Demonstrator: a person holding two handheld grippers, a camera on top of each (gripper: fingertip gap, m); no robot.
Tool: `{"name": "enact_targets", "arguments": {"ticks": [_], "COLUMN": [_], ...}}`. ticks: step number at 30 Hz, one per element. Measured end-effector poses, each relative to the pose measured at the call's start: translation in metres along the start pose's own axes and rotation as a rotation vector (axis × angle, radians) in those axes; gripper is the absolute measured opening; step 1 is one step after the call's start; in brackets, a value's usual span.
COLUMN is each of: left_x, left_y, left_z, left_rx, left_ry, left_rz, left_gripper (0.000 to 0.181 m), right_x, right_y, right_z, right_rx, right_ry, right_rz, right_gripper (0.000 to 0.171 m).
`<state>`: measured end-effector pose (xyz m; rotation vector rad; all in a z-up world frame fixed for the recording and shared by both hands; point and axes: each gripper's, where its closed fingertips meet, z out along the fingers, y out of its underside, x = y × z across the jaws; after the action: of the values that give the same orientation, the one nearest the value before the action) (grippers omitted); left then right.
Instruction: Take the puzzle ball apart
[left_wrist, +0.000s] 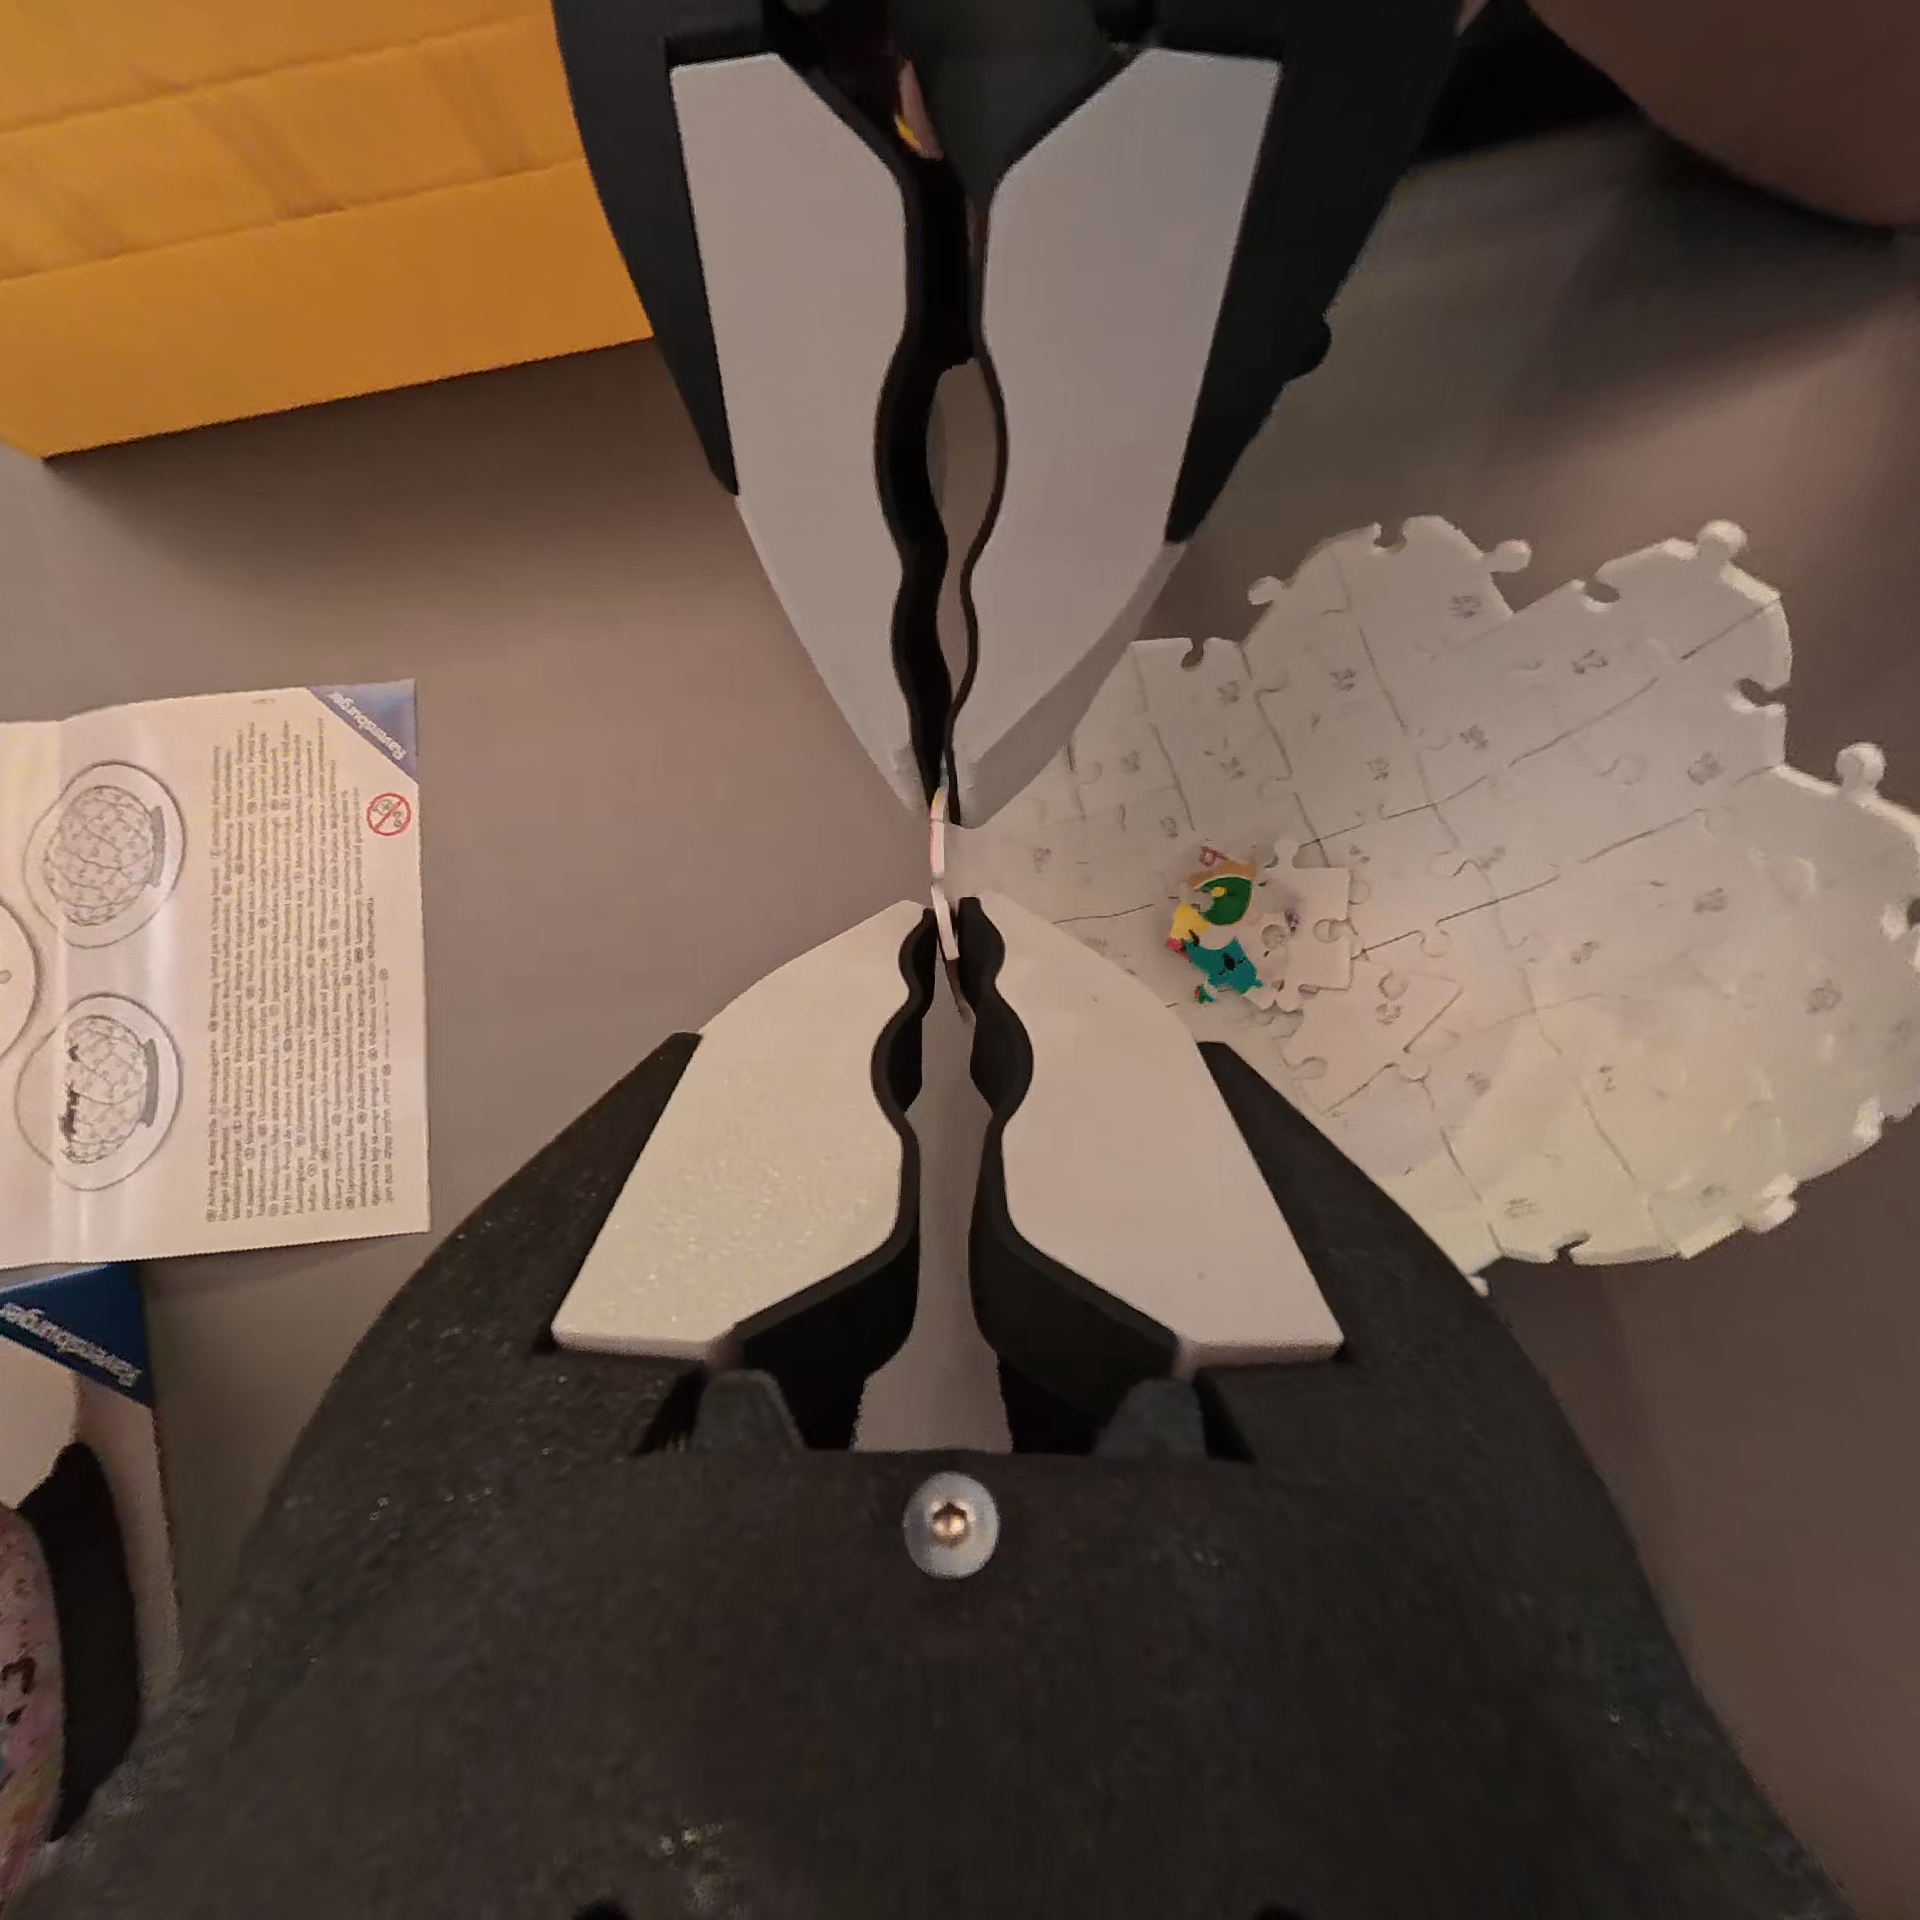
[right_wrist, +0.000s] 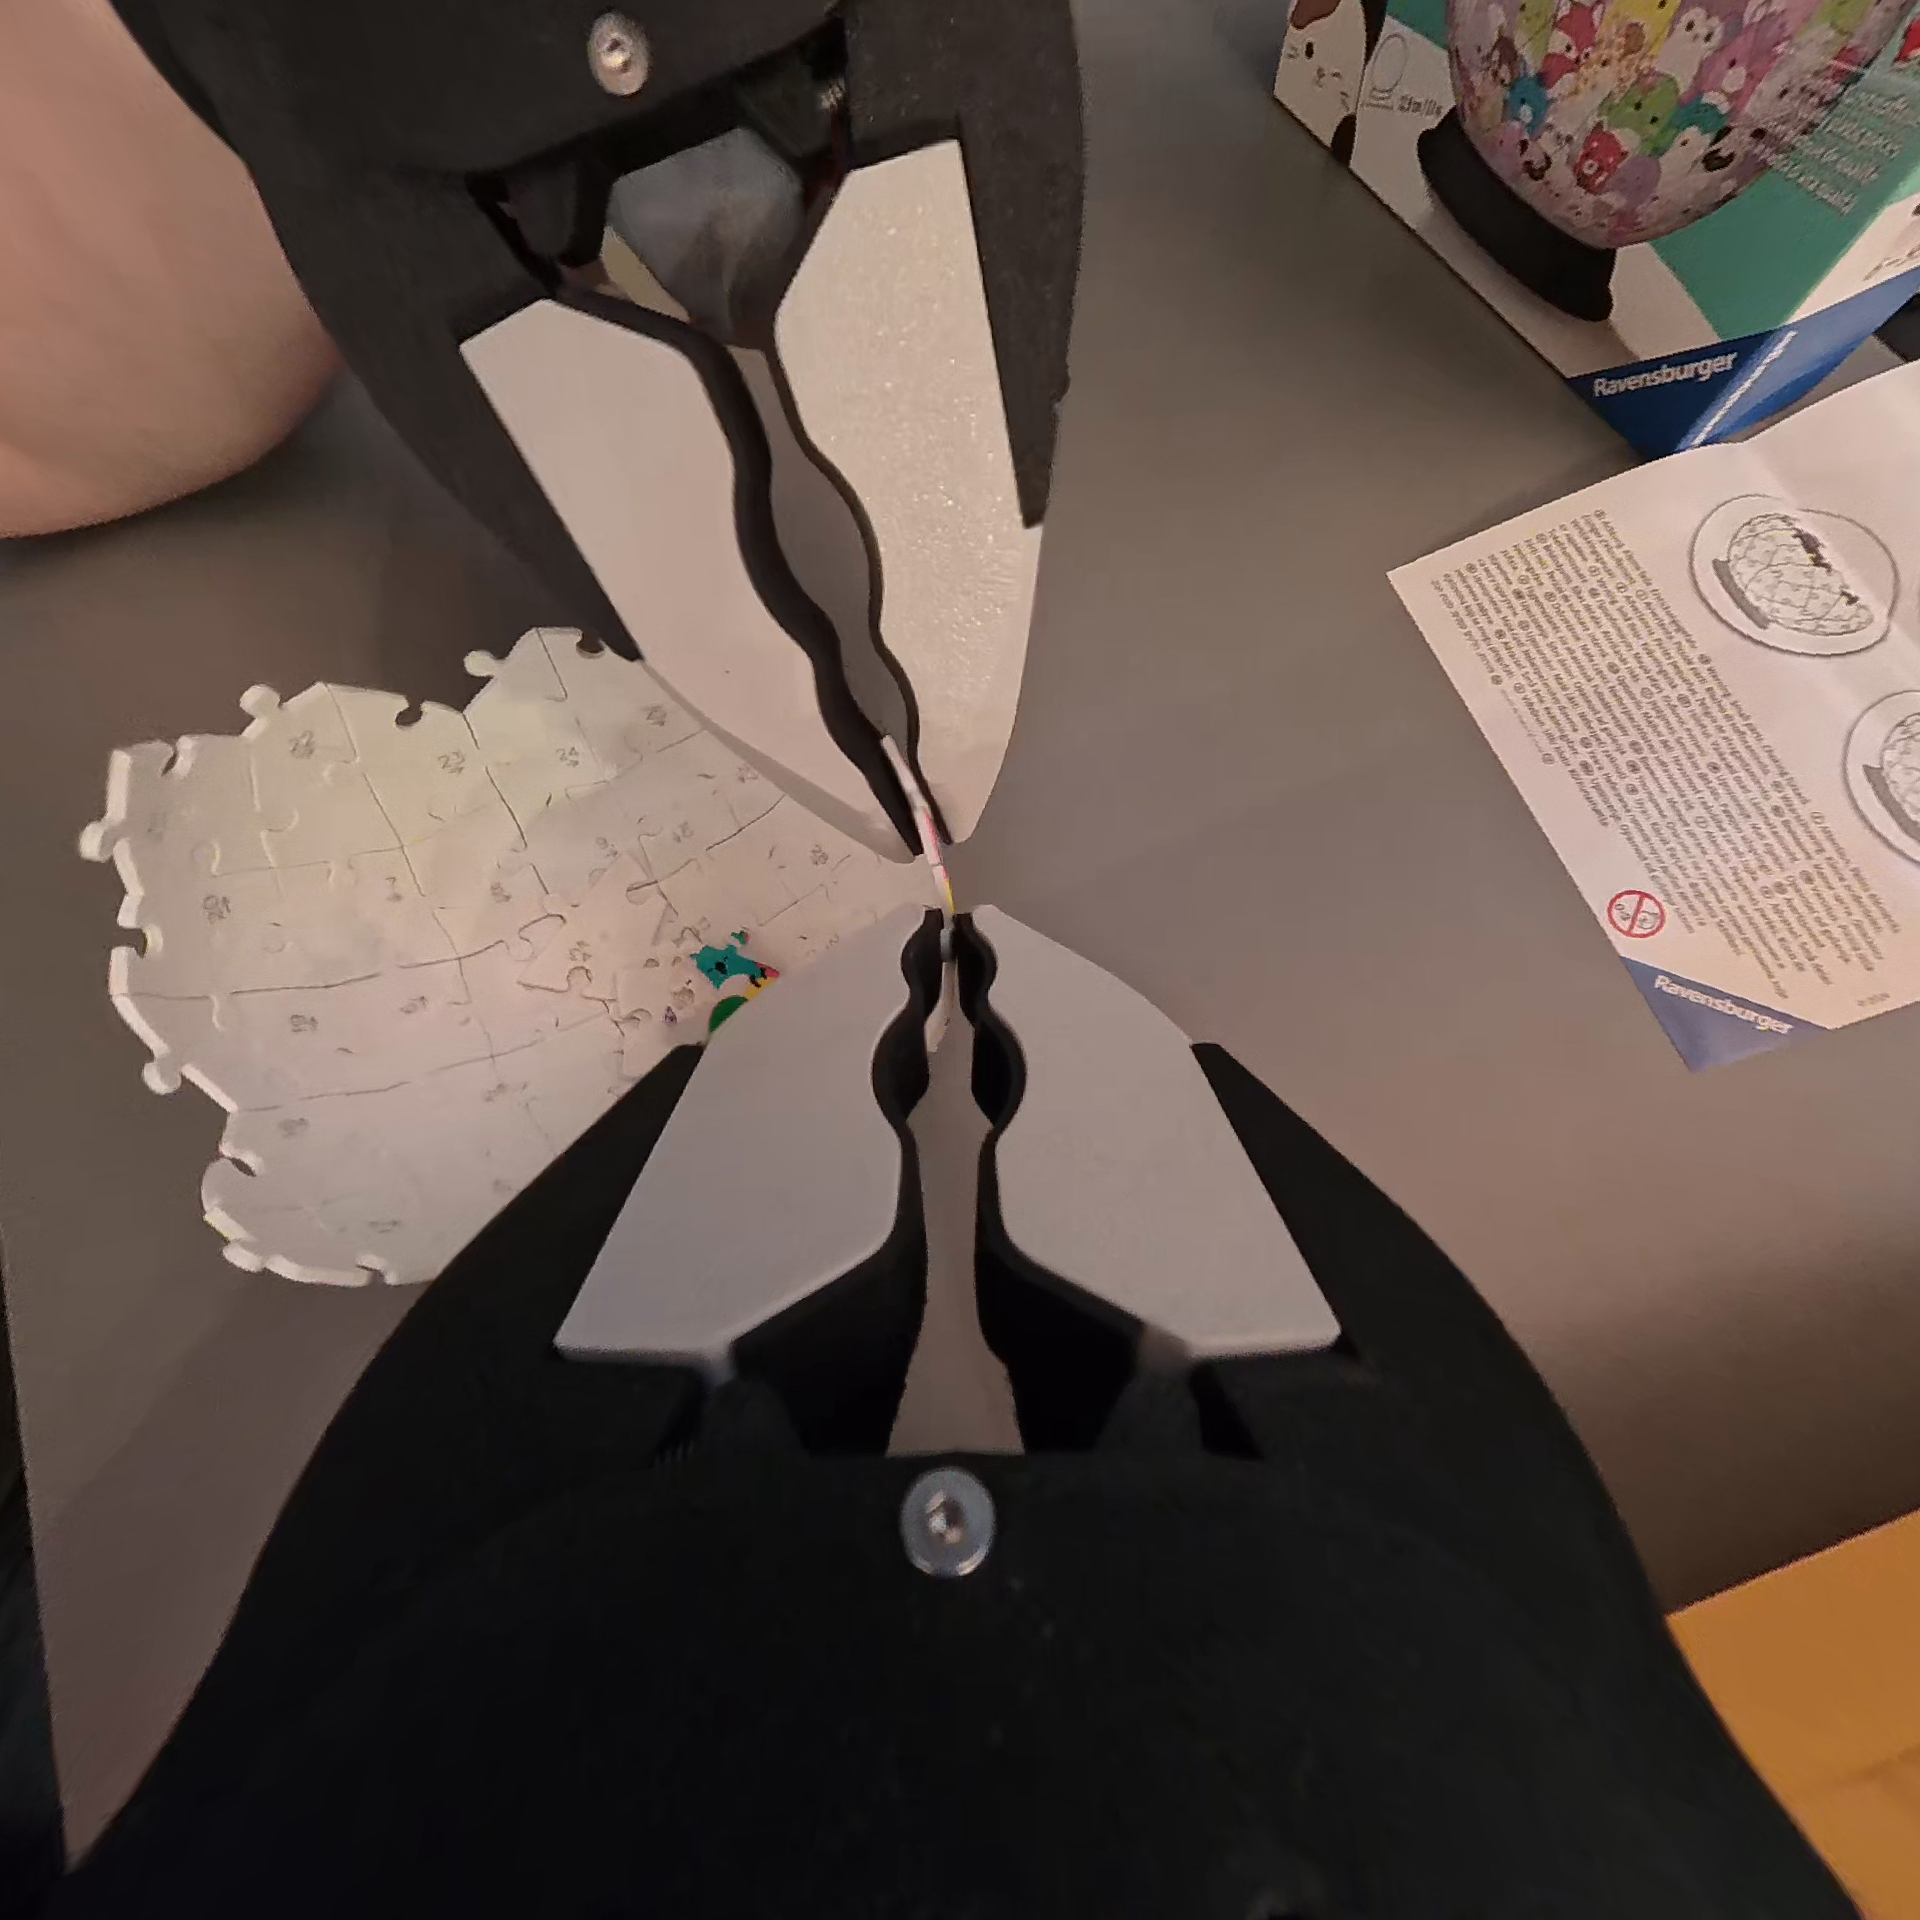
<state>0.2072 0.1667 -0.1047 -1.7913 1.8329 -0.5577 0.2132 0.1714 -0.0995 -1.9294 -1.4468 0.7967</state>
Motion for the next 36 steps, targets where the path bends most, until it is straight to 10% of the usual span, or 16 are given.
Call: {"name": "enact_targets", "arguments": {"ticks": [12, 36], "left_x": [0.0024, 0.0006], "left_y": [-0.0054, -0.0053], "left_z": [0.0018, 0.0022], "left_rx": [0.046, 0.037], "left_ry": [0.035, -0.021], "left_rz": [-0.019, 0.049], "left_gripper": [0.022, 0.004], "right_x": [-0.0040, -0.0014], "right_y": [-0.0004, -0.0007], "right_z": [-0.0001, -0.0011], "right_rx": [0.003, -0.010], "right_ry": [-0.040, 0.010], "right_rz": [0.017, -0.001], "right_gripper": [0.003, 0.003]}}
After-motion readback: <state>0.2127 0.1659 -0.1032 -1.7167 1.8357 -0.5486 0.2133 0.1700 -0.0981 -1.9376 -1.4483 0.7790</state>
